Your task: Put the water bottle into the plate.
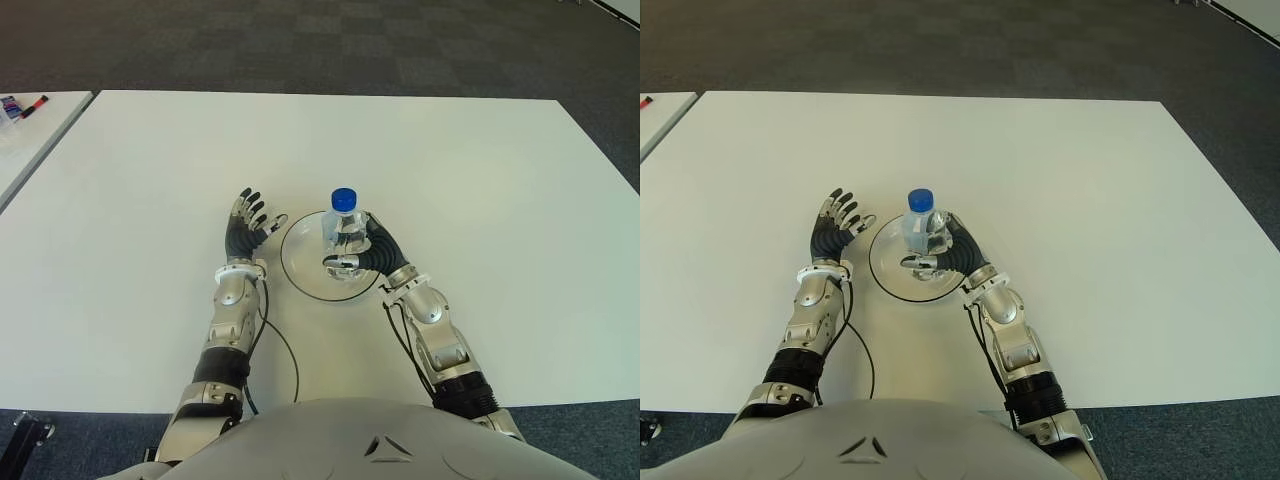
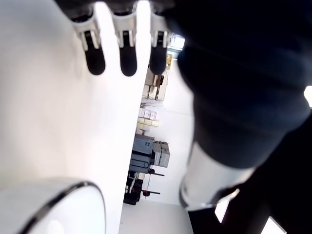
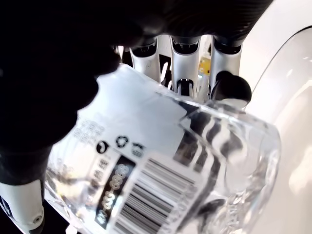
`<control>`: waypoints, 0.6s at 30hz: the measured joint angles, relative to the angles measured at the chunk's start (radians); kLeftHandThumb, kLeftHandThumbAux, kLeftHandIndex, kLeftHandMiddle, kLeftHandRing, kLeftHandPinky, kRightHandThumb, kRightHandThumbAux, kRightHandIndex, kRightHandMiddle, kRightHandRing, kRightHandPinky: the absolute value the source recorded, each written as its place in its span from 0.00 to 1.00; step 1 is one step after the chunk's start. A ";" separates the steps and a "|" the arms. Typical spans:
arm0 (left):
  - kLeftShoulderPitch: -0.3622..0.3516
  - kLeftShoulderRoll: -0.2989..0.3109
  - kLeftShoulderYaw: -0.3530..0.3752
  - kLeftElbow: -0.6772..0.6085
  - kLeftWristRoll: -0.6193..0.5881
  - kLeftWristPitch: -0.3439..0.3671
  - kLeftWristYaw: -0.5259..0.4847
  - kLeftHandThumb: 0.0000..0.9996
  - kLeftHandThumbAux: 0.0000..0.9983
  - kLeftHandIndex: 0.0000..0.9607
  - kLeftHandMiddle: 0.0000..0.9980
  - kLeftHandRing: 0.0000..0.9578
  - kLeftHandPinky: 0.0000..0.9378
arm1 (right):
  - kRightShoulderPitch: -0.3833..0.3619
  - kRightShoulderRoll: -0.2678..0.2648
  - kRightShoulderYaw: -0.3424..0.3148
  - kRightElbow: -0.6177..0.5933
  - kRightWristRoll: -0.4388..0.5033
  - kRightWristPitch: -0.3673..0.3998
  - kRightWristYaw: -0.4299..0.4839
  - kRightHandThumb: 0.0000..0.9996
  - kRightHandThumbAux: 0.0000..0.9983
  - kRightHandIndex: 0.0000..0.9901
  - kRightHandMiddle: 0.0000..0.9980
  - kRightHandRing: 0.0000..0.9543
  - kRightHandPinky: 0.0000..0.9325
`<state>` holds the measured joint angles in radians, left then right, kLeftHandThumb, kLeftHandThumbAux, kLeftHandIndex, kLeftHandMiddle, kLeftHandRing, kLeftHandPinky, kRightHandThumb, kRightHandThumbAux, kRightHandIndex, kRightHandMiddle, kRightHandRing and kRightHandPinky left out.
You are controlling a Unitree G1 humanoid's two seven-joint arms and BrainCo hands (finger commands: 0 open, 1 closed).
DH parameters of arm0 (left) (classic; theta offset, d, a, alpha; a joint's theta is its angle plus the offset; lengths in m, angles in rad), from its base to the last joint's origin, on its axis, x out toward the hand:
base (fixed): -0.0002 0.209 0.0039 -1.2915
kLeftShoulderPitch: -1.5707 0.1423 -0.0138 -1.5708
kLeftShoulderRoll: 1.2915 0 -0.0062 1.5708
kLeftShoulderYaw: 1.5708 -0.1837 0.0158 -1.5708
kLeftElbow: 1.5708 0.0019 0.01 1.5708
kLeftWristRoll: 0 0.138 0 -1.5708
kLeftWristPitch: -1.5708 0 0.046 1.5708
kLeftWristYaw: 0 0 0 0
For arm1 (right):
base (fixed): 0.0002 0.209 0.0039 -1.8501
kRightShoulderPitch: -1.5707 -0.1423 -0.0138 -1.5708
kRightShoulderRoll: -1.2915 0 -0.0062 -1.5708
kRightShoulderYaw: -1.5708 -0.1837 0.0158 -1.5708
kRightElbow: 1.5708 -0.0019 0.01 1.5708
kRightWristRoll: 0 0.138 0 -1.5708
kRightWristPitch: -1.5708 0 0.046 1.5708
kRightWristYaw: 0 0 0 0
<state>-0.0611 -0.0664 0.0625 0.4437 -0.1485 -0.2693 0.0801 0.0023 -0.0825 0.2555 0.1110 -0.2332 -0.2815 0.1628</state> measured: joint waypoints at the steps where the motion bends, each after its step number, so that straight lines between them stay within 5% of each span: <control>1: -0.001 0.000 -0.002 0.000 0.001 0.000 0.000 0.00 0.94 0.11 0.14 0.14 0.19 | -0.016 0.006 0.001 0.032 -0.002 0.000 -0.006 0.95 0.66 0.40 0.50 0.55 0.91; 7: -0.001 0.000 -0.003 0.000 0.001 -0.001 0.001 0.00 0.95 0.12 0.14 0.14 0.19 | -0.118 0.024 -0.002 0.272 -0.013 -0.022 -0.063 0.96 0.66 0.40 0.51 0.54 0.90; 18: 0.000 0.000 -0.003 0.000 0.002 -0.002 0.006 0.00 0.94 0.12 0.14 0.14 0.18 | -0.220 0.037 -0.019 0.435 0.003 -0.104 -0.075 0.96 0.66 0.40 0.51 0.53 0.86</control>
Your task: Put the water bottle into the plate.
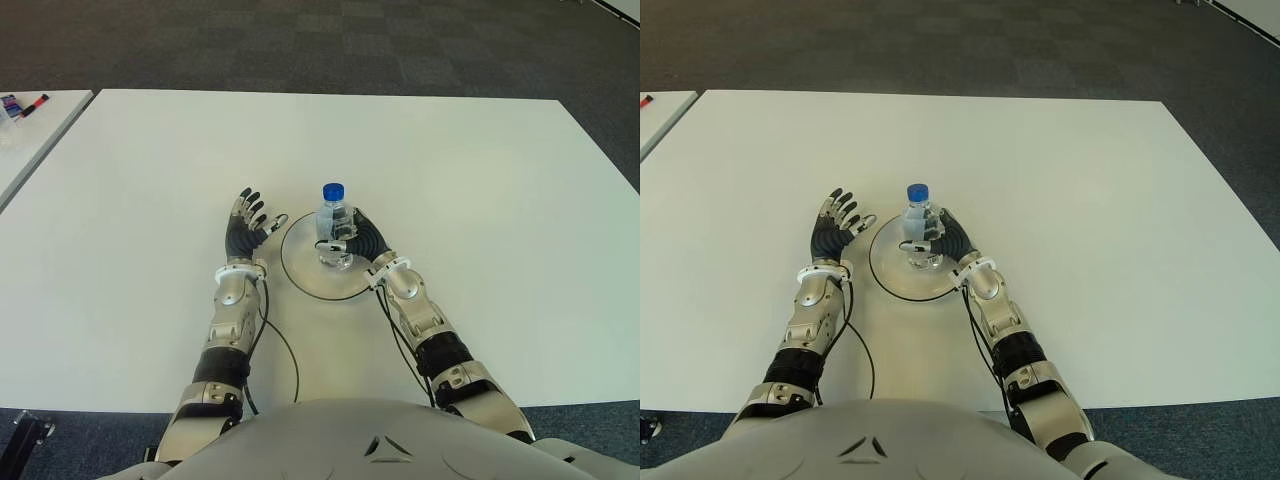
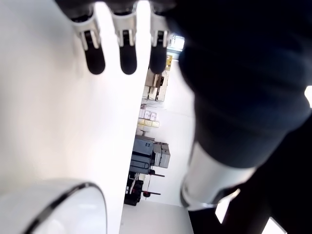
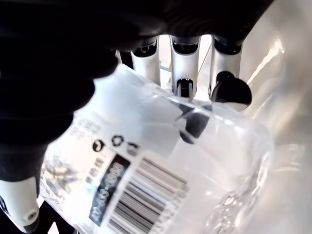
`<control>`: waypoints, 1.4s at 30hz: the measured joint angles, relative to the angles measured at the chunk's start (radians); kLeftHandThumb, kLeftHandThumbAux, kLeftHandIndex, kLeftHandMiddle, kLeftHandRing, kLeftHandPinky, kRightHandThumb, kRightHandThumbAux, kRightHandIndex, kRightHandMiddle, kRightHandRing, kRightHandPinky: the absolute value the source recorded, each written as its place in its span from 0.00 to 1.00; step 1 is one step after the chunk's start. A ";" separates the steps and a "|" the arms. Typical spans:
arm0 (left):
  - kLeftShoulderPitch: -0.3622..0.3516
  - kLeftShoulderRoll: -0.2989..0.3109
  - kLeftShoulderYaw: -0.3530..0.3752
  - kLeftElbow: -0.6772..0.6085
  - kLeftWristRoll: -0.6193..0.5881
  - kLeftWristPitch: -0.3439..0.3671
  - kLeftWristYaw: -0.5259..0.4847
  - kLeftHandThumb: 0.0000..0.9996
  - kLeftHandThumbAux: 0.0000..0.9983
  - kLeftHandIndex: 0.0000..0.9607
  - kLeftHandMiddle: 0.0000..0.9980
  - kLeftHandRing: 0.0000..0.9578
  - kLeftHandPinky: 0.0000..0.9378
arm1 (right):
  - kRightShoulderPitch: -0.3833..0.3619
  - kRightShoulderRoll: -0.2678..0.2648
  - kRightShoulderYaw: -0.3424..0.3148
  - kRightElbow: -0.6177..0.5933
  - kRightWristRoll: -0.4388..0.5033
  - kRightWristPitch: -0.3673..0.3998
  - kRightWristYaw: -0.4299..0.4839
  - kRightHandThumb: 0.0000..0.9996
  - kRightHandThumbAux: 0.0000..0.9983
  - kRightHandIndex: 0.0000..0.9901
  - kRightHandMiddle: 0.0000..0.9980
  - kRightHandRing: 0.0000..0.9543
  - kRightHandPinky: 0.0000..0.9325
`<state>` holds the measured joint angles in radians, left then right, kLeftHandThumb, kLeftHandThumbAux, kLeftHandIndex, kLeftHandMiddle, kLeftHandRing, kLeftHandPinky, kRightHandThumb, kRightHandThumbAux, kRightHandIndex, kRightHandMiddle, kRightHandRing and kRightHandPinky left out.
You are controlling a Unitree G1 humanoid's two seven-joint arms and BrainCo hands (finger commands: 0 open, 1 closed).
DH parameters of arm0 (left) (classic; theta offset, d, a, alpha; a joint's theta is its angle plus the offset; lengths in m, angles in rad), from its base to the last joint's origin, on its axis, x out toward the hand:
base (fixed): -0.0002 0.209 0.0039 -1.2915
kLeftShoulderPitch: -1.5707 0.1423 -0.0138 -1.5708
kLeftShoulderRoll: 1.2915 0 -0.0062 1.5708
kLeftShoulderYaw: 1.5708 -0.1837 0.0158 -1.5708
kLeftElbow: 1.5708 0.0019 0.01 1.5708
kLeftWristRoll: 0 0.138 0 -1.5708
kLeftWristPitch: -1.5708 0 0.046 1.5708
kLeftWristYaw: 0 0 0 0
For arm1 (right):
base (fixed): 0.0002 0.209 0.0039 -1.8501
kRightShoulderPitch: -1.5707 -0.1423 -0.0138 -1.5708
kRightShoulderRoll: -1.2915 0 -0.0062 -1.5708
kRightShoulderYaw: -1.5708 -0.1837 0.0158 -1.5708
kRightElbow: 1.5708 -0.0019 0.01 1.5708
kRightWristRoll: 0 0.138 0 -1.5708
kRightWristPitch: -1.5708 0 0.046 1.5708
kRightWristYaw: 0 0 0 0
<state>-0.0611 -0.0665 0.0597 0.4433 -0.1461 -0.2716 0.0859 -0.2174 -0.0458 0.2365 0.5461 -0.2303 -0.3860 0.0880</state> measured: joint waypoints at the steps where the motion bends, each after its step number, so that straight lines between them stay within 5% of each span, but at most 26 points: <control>1: 0.000 0.000 0.000 0.000 0.000 -0.001 0.000 0.00 0.94 0.12 0.14 0.14 0.19 | -0.003 0.001 -0.001 0.006 0.000 -0.002 0.000 0.96 0.66 0.40 0.51 0.53 0.86; 10: 0.000 0.000 0.000 0.000 0.000 -0.011 0.000 0.00 0.96 0.13 0.15 0.15 0.19 | -0.031 0.008 -0.010 0.046 0.001 -0.003 0.000 0.96 0.66 0.40 0.51 0.53 0.80; 13: 0.000 0.000 0.000 0.000 0.000 -0.011 0.000 0.00 0.96 0.12 0.15 0.15 0.19 | -0.039 0.010 -0.013 0.057 0.000 -0.003 -0.003 0.96 0.66 0.40 0.51 0.53 0.86; 20: 0.001 0.000 0.000 -0.001 -0.002 -0.011 0.000 0.00 0.96 0.12 0.15 0.15 0.19 | -0.068 0.014 -0.017 0.094 -0.003 -0.003 -0.022 0.96 0.66 0.40 0.51 0.53 0.85; 26: 0.001 0.000 0.000 -0.003 -0.002 -0.011 0.002 0.00 0.96 0.13 0.15 0.16 0.20 | -0.078 0.013 -0.019 0.111 -0.004 -0.003 -0.036 0.96 0.66 0.40 0.51 0.53 0.77; 34: 0.002 0.000 0.000 -0.005 -0.002 -0.011 0.005 0.00 0.97 0.13 0.15 0.16 0.19 | -0.087 0.013 -0.019 0.125 -0.004 -0.005 -0.045 0.96 0.66 0.40 0.51 0.53 0.89; 42: 0.002 0.000 0.000 -0.006 -0.002 -0.011 0.005 0.00 0.96 0.13 0.15 0.16 0.19 | -0.096 0.013 -0.019 0.144 -0.005 -0.015 -0.056 0.96 0.66 0.40 0.51 0.53 0.88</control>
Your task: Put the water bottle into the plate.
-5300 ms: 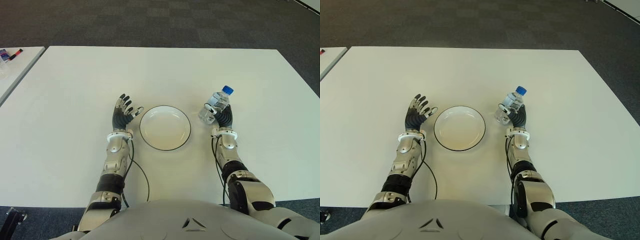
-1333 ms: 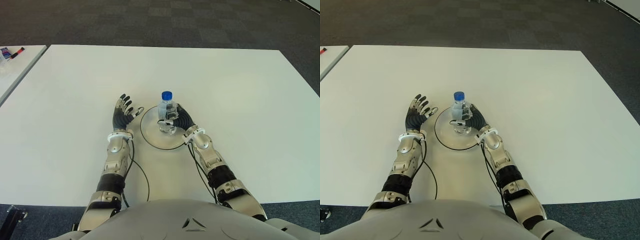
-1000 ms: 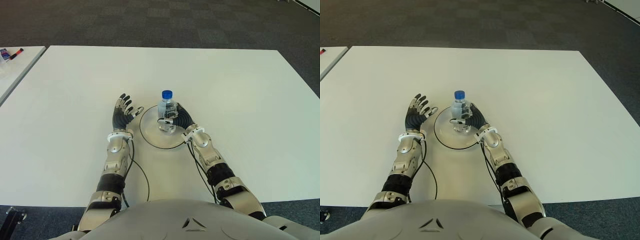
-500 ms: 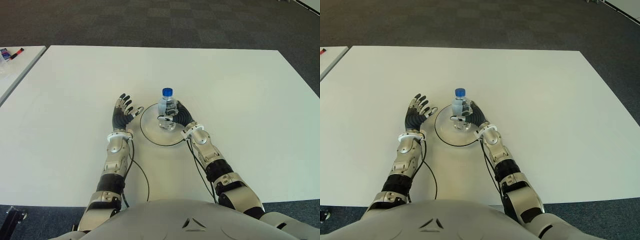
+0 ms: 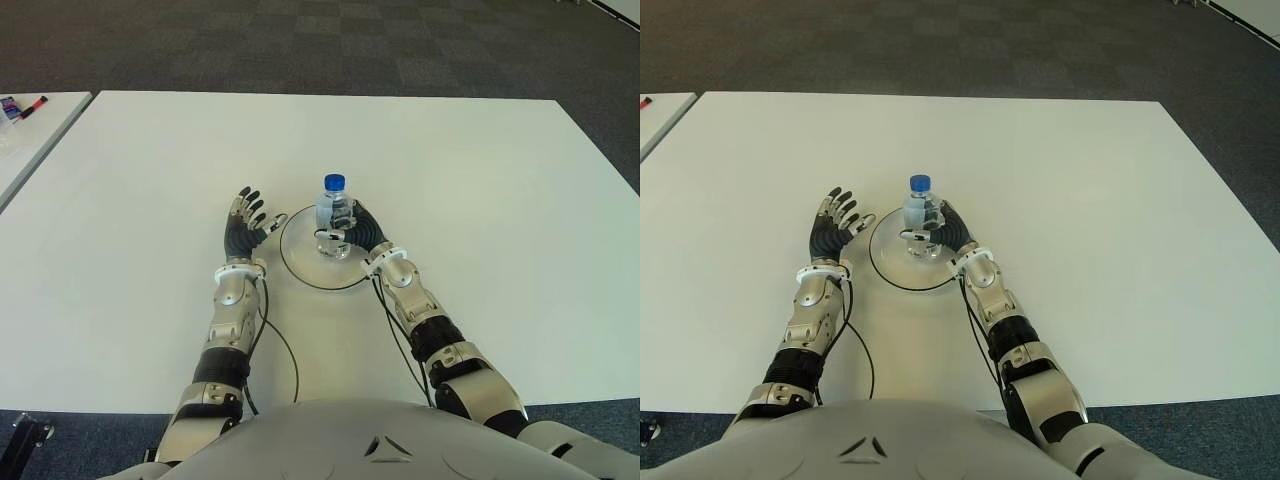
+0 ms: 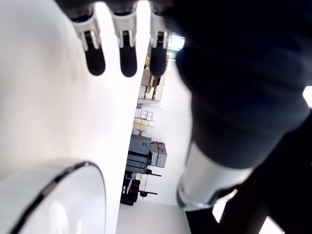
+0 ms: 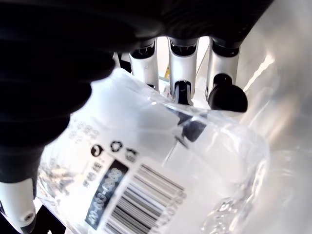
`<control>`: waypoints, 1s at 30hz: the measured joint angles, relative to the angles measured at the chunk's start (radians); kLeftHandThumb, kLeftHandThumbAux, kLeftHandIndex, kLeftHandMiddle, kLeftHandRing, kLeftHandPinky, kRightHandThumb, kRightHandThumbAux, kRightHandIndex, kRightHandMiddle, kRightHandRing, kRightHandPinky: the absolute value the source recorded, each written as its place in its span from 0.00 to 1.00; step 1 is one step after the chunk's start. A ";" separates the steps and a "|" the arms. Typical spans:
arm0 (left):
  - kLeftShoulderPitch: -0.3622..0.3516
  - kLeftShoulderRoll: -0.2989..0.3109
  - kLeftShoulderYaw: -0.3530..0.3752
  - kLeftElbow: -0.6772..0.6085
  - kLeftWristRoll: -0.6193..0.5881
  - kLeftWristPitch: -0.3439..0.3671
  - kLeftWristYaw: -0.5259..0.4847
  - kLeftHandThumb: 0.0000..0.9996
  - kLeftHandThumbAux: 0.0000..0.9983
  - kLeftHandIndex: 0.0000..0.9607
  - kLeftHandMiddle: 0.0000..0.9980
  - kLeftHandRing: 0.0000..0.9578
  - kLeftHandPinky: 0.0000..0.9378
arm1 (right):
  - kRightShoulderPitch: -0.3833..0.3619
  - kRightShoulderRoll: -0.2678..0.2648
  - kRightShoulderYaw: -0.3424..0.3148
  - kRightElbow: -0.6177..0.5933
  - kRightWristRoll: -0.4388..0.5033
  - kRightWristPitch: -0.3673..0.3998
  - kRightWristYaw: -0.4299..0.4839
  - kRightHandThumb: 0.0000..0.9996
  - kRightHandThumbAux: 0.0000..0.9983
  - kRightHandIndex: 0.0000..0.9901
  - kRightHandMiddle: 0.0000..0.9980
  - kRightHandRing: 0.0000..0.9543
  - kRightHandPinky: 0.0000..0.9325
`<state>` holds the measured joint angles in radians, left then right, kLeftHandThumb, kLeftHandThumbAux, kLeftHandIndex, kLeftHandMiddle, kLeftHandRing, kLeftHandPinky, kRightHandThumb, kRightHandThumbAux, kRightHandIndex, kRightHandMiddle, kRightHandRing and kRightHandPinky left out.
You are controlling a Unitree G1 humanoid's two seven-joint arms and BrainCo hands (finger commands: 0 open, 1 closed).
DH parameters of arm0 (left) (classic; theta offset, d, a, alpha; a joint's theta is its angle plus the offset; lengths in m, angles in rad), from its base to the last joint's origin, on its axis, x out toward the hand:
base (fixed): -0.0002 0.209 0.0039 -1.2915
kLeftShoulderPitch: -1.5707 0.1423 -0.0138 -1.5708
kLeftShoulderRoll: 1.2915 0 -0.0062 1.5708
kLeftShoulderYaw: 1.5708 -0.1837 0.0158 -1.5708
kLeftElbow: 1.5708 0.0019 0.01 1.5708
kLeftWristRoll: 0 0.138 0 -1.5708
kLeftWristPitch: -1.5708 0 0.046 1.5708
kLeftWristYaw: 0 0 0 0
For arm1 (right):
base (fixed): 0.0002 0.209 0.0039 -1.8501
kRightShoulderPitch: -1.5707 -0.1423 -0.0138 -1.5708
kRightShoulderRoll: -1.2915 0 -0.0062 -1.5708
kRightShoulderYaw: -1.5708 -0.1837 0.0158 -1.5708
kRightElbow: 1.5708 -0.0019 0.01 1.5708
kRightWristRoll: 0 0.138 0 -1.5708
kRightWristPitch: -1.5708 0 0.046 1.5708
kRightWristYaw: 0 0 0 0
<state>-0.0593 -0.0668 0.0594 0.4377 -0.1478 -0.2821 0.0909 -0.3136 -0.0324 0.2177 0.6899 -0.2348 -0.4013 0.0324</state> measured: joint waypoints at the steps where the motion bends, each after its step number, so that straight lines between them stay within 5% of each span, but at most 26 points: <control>1: 0.000 0.000 0.000 0.000 0.000 0.000 0.000 0.00 0.96 0.13 0.15 0.16 0.19 | -0.001 0.000 0.000 0.002 0.000 -0.001 -0.001 0.96 0.66 0.40 0.51 0.53 0.87; 13: 0.000 0.000 0.000 0.000 0.001 0.000 0.003 0.00 0.96 0.14 0.16 0.16 0.19 | -0.002 -0.007 0.005 0.011 -0.045 -0.030 -0.076 0.96 0.66 0.40 0.51 0.54 0.90; 18: 0.000 0.000 -0.001 0.000 0.002 0.000 0.005 0.00 0.96 0.14 0.16 0.16 0.19 | 0.005 -0.029 0.013 0.029 -0.099 -0.136 -0.158 0.96 0.66 0.39 0.51 0.54 0.91; 20: 0.000 0.000 -0.001 0.000 0.002 0.000 0.005 0.00 0.96 0.14 0.16 0.16 0.19 | 0.008 -0.040 0.014 0.035 -0.114 -0.173 -0.181 0.95 0.66 0.40 0.50 0.53 0.76; 22: 0.000 0.000 -0.001 0.000 0.002 0.000 0.005 0.00 0.95 0.14 0.16 0.16 0.20 | 0.012 -0.050 0.015 0.045 -0.119 -0.209 -0.200 0.81 0.69 0.41 0.39 0.40 0.53; 23: 0.000 0.000 -0.001 0.000 0.002 0.000 0.005 0.00 0.95 0.14 0.16 0.16 0.20 | 0.014 -0.053 0.014 0.051 -0.118 -0.229 -0.203 0.78 0.62 0.31 0.30 0.32 0.44; 27: 0.000 0.000 -0.001 0.000 0.001 0.000 0.005 0.00 0.95 0.14 0.16 0.16 0.20 | 0.022 -0.069 0.011 0.085 -0.093 -0.302 -0.167 0.69 0.48 0.10 0.13 0.16 0.26; 30: 0.000 0.000 -0.001 0.002 0.001 0.000 0.005 0.00 0.95 0.14 0.16 0.16 0.20 | 0.026 -0.078 0.010 0.098 -0.083 -0.359 -0.155 0.58 0.41 0.03 0.05 0.07 0.16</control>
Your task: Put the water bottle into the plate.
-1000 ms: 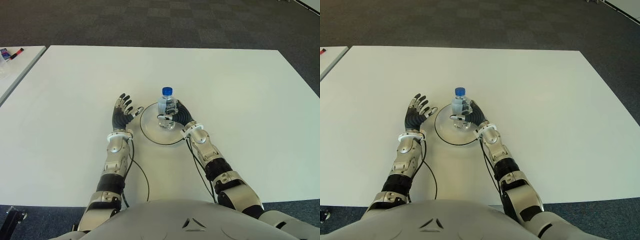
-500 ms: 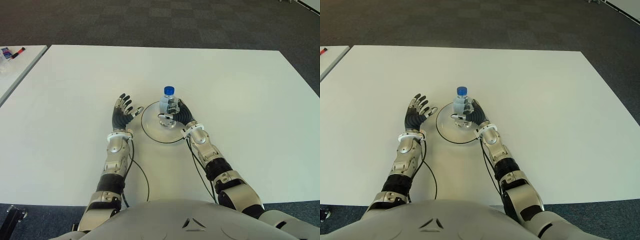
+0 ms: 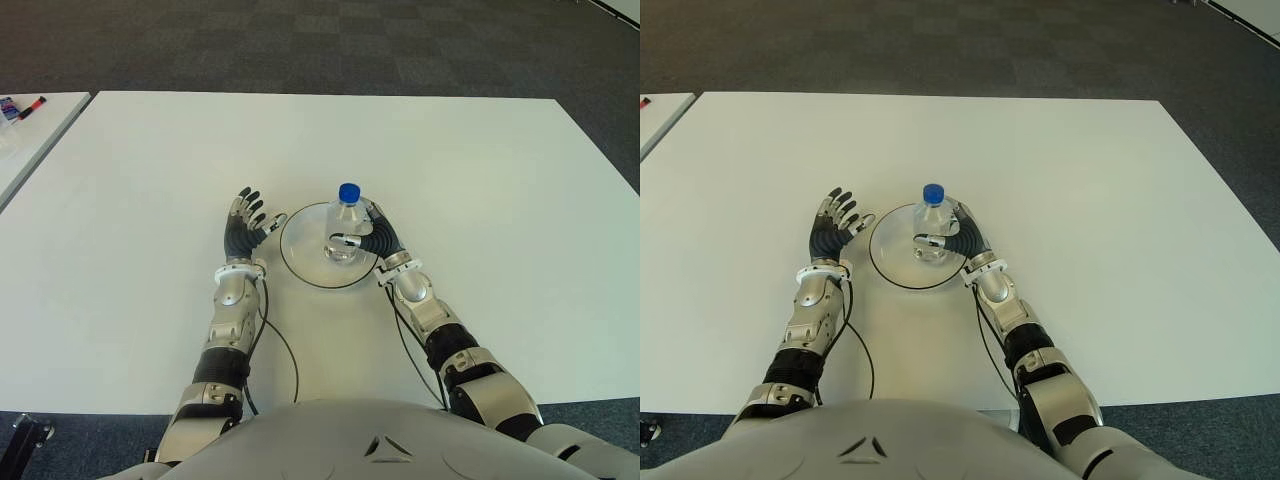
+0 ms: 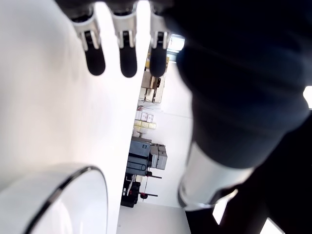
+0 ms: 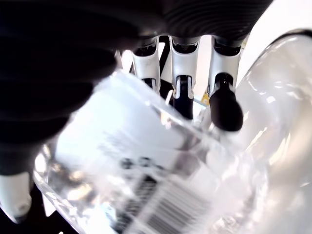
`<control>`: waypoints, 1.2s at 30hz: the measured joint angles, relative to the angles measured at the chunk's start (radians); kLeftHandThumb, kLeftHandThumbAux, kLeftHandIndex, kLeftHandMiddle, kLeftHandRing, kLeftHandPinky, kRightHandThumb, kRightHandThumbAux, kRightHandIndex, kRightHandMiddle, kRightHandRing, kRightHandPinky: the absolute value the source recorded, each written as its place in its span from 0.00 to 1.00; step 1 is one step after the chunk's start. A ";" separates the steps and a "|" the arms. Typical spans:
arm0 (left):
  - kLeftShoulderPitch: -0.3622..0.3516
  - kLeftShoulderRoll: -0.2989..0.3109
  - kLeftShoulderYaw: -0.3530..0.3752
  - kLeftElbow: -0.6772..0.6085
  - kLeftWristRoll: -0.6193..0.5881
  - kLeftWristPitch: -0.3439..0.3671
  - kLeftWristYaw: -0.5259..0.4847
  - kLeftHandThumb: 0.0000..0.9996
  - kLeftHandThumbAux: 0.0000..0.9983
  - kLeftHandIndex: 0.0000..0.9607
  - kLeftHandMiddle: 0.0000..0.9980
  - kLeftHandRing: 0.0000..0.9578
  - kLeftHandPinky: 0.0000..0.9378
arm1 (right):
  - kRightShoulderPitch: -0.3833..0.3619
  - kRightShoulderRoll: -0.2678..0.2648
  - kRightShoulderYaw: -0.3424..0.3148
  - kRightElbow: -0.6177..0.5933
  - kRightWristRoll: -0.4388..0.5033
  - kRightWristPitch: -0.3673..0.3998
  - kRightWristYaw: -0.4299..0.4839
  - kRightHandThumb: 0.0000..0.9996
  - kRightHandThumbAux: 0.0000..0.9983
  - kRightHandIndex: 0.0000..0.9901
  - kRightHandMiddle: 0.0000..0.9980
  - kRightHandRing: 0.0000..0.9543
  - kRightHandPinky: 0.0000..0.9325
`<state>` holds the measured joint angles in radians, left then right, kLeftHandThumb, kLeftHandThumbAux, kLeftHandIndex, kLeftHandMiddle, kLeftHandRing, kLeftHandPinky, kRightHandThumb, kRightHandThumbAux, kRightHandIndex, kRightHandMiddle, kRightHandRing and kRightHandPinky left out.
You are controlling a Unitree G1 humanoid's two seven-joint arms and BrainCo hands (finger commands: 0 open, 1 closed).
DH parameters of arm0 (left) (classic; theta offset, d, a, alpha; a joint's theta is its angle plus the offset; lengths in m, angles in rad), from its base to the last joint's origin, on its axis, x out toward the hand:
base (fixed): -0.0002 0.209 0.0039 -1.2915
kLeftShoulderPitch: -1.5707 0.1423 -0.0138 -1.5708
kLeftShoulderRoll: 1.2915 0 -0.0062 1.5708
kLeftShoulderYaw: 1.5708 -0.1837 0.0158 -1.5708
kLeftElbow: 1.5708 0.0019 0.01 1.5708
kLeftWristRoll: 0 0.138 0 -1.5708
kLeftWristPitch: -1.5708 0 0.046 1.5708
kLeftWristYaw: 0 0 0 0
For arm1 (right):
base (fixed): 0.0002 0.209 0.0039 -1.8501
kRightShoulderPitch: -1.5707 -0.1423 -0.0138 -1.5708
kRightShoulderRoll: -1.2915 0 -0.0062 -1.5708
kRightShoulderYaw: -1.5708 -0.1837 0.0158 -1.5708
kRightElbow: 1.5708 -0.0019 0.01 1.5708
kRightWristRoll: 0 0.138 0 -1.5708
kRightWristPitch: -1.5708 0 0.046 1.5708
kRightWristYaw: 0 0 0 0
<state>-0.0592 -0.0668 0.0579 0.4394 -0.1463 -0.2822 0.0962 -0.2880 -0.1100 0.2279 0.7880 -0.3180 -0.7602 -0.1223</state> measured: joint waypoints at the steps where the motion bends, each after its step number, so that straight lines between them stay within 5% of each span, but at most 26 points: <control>1: 0.000 0.000 -0.001 0.001 0.000 0.000 0.000 0.00 0.95 0.14 0.16 0.16 0.20 | 0.000 -0.005 0.000 0.004 -0.002 -0.020 -0.001 0.55 0.39 0.02 0.03 0.06 0.14; 19: 0.000 0.000 0.000 0.014 0.001 0.000 0.000 0.00 0.94 0.13 0.15 0.16 0.20 | -0.039 -0.060 0.030 0.085 -0.185 -0.154 -0.249 0.34 0.27 0.00 0.00 0.00 0.00; 27: 0.000 0.000 0.000 0.014 0.001 0.000 0.000 0.00 0.95 0.14 0.16 0.16 0.19 | -0.047 -0.077 0.034 0.106 -0.187 -0.168 -0.254 0.29 0.28 0.00 0.00 0.00 0.00; 36: 0.000 0.000 0.000 0.014 0.001 0.000 0.000 0.00 0.94 0.13 0.15 0.15 0.19 | -0.051 -0.088 0.029 0.105 -0.129 -0.165 -0.140 0.25 0.33 0.00 0.00 0.00 0.00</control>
<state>-0.0595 -0.0667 0.0579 0.4535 -0.1457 -0.2824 0.0962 -0.3386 -0.1984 0.2573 0.8929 -0.4467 -0.9249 -0.2628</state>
